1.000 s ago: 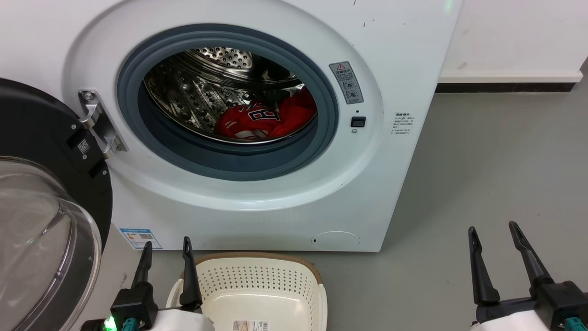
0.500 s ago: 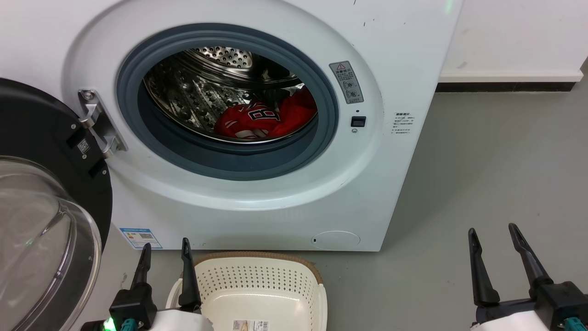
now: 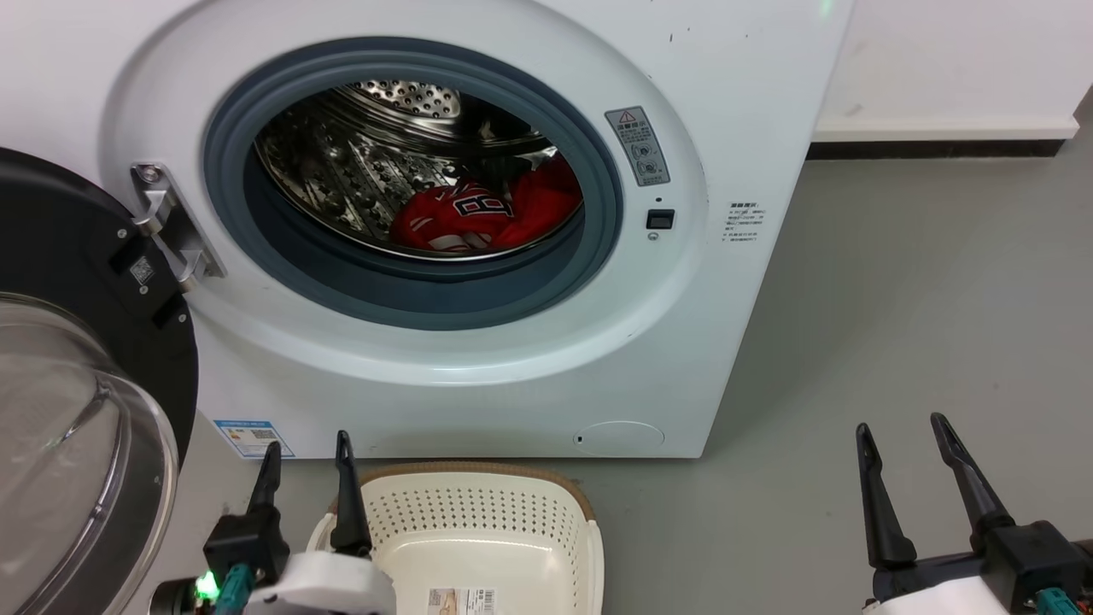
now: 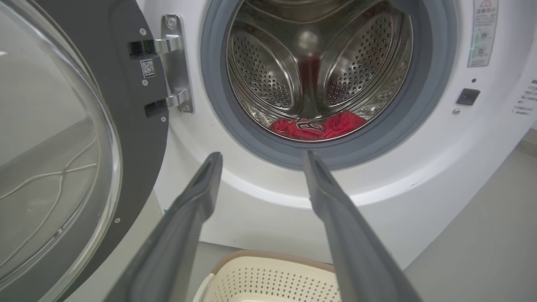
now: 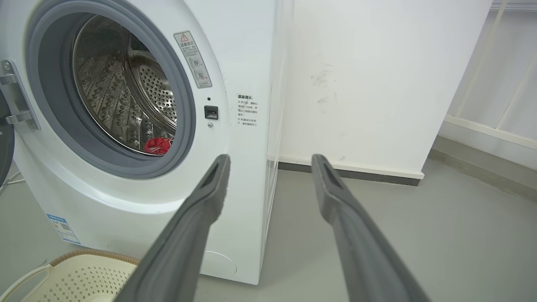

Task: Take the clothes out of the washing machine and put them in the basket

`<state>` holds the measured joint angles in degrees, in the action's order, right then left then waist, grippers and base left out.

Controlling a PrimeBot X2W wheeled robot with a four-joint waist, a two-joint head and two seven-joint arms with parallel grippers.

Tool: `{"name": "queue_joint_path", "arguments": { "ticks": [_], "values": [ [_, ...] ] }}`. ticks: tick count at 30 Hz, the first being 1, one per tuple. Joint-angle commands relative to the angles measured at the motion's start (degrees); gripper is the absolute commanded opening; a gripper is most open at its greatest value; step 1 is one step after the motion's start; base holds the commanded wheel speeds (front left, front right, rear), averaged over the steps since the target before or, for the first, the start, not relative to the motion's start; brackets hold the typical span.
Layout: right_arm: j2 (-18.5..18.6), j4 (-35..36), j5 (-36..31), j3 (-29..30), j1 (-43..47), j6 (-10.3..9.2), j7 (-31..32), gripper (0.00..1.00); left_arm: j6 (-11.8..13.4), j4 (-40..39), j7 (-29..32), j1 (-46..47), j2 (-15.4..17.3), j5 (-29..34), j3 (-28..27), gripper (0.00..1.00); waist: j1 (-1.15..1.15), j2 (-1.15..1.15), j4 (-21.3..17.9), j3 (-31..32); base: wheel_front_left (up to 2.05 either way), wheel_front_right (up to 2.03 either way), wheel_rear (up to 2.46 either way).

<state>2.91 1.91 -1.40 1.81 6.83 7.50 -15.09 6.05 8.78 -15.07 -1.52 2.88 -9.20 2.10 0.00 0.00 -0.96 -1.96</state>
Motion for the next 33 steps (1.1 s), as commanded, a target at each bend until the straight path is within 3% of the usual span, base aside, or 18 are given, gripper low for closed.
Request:
{"name": "queue_joint_path", "arguments": {
  "ticks": [1, 11, 23, 33],
  "values": [
    [-0.05, 0.25, -0.01, -0.31, -0.97, -0.02, -0.12, 1.0, -0.85, 2.17, -0.16, 2.84, 0.0, 0.21, -0.19, 1.0, 0.0, 0.0, -0.59, -0.86, 0.0, 0.0, 0.0],
    [-0.06, 1.09, -0.36, -1.3, -4.43, -0.03, -0.12, 1.0, -5.4, 14.54, -0.15, 17.8, 2.13, 2.04, -2.64, 1.0, 0.0, 0.0, -4.32, -6.53, 0.0, 0.0, 0.0],
    [-0.11, 2.42, 1.31, -2.58, -10.45, -0.03, -0.12, 1.0, -9.09, 33.95, -0.16, 41.93, 9.85, 3.66, -3.64, 1.0, 0.0, 0.0, -10.06, -17.99, 0.0, 0.0, 0.0],
    [-0.1, 3.41, 3.92, -3.45, -16.1, -0.03, -0.12, 1.0, -11.57, 46.75, 2.06, 61.05, 15.41, 4.99, -1.08, 1.0, 0.0, 0.0, -13.33, -27.69, 0.0, 0.0, 0.0]
  ]
}}
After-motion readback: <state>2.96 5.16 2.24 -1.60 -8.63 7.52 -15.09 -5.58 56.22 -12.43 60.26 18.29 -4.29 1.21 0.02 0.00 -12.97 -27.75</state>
